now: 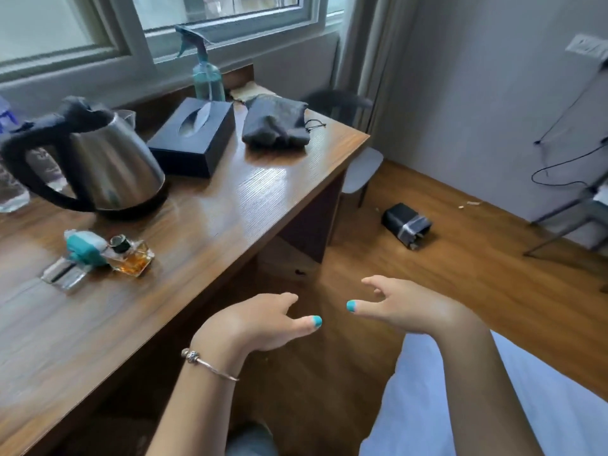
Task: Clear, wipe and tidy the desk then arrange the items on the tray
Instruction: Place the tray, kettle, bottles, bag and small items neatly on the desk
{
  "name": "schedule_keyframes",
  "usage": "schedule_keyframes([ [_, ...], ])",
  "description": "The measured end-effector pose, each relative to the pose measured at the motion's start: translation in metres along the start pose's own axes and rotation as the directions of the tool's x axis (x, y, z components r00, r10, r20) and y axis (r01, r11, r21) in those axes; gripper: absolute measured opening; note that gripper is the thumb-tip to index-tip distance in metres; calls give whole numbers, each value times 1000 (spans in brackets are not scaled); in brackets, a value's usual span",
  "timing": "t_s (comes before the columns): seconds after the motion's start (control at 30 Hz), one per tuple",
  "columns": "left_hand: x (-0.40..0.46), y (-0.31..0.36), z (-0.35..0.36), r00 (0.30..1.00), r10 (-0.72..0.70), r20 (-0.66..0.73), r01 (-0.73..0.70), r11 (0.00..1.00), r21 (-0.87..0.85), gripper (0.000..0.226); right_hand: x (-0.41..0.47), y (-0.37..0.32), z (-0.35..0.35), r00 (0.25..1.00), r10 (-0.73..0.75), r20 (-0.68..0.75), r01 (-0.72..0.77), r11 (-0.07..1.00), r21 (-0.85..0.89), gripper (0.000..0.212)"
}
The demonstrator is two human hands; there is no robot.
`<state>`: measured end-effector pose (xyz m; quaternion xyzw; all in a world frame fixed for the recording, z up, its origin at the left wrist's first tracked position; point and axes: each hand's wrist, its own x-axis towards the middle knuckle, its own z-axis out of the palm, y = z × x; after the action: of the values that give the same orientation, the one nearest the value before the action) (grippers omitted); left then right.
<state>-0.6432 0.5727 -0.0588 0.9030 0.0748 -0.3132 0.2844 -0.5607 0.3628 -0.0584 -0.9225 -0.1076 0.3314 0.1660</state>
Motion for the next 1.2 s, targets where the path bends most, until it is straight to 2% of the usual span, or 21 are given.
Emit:
schedule_keyframes([
  [0.17,60,17,-38,1000,-26,4,26,1000,-3,73,51,7,-39,997,0,71,-1,1000,6,75],
  [0.27,101,28,-78,998,-12,-61,13,1000,19,74,95,-2,-73,998,-30,55,32,999,-32,75],
  [0.43,160,47,-157,984,19,-175,-30,998,-62,72,167,-35,-146,995,-95,10,95,991,-92,75],
  [0.6,204,47,-214,968,-79,-238,56,993,-103,73,230,-67,-204,974,-224,41,227,966,-120,71],
  [0.7,218,44,-230,965,-137,-224,114,987,-112,73,266,-83,-224,963,-252,100,265,950,-162,75],
  [0.83,236,37,-247,949,-220,-226,167,959,-229,70,315,-107,-247,928,-327,179,359,913,-194,75],
  [0.93,250,33,-261,889,-318,-330,204,919,-336,64,352,-131,-265,877,-438,199,475,850,-227,69],
  [1.03,263,32,-273,777,-440,-450,242,869,-431,64,386,-158,-281,802,-555,222,598,745,-295,65],
  [1.1,268,33,-278,712,-516,-477,271,828,-491,66,404,-177,-289,747,-599,287,665,683,-303,69],
  [1.2,268,32,-280,655,-598,-463,282,761,-584,66,423,-207,-295,674,-608,420,738,585,-338,74],
])
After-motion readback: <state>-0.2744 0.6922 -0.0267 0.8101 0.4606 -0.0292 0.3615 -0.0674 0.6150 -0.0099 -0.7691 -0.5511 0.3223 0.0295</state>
